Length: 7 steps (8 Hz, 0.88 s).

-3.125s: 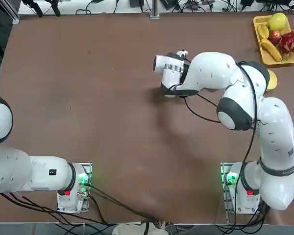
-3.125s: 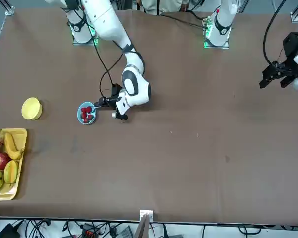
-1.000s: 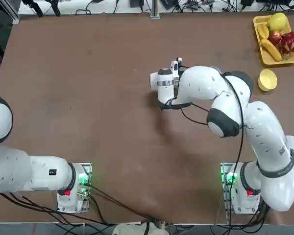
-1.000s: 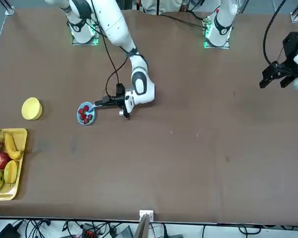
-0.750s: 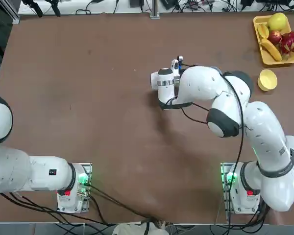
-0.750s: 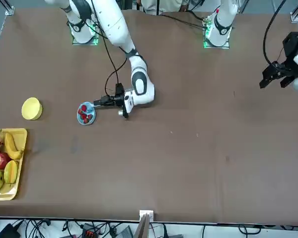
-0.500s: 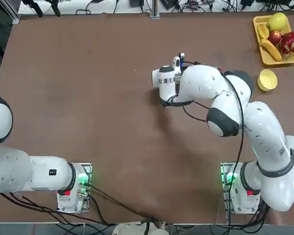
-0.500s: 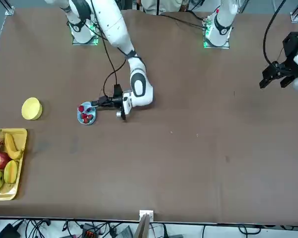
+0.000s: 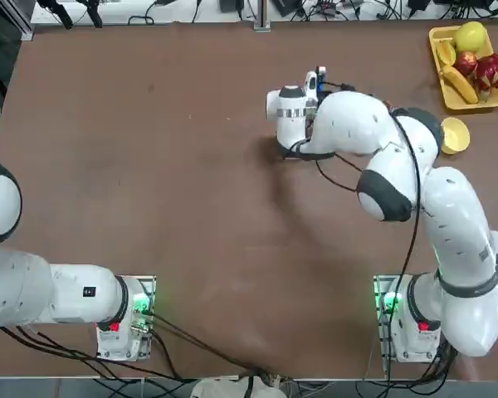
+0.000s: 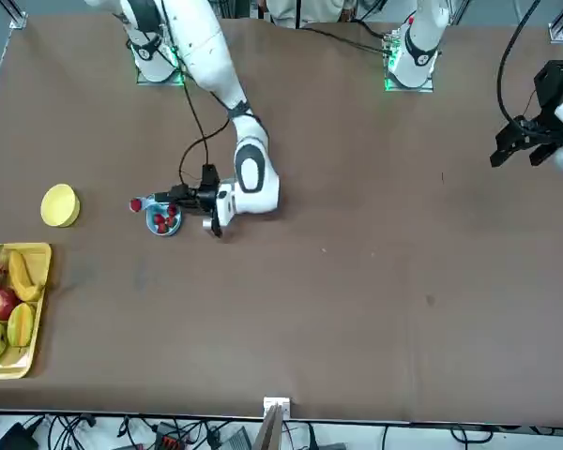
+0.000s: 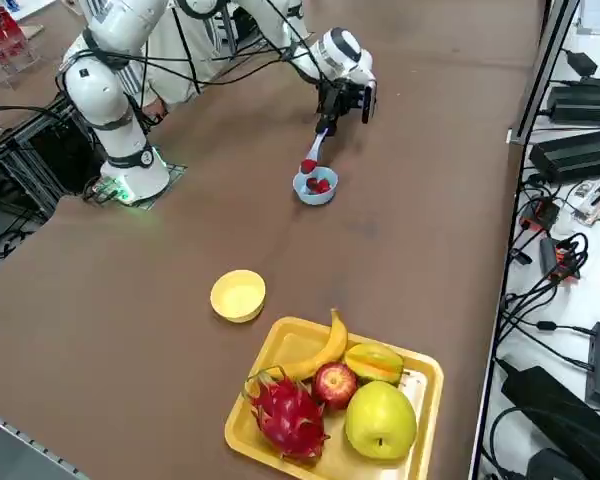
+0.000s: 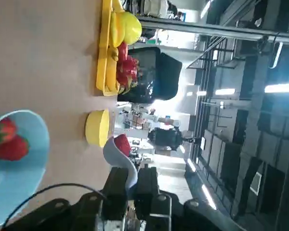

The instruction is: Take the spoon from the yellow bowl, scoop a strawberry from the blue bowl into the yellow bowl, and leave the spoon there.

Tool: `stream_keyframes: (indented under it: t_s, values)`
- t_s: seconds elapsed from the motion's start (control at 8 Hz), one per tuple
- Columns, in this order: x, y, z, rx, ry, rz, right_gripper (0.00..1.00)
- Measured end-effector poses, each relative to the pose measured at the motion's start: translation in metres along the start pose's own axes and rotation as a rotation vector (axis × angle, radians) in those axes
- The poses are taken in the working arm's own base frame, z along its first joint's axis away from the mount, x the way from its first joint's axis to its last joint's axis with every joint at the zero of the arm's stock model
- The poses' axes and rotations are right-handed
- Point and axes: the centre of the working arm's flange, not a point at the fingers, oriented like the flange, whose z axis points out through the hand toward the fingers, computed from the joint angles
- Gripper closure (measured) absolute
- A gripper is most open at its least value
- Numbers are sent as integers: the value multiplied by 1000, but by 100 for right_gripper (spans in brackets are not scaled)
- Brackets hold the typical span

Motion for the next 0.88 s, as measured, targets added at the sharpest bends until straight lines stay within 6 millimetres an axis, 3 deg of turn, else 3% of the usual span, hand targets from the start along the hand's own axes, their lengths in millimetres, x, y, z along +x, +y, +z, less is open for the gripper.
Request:
stream_keyframes:
  t_s: [0.38,0.62,0.88]
  values:
    - [30,56,62,107,-68,-57,89]
    - [35,67,114,143,-100,-69,89]
    - [42,71,183,144,-103,-80,89]
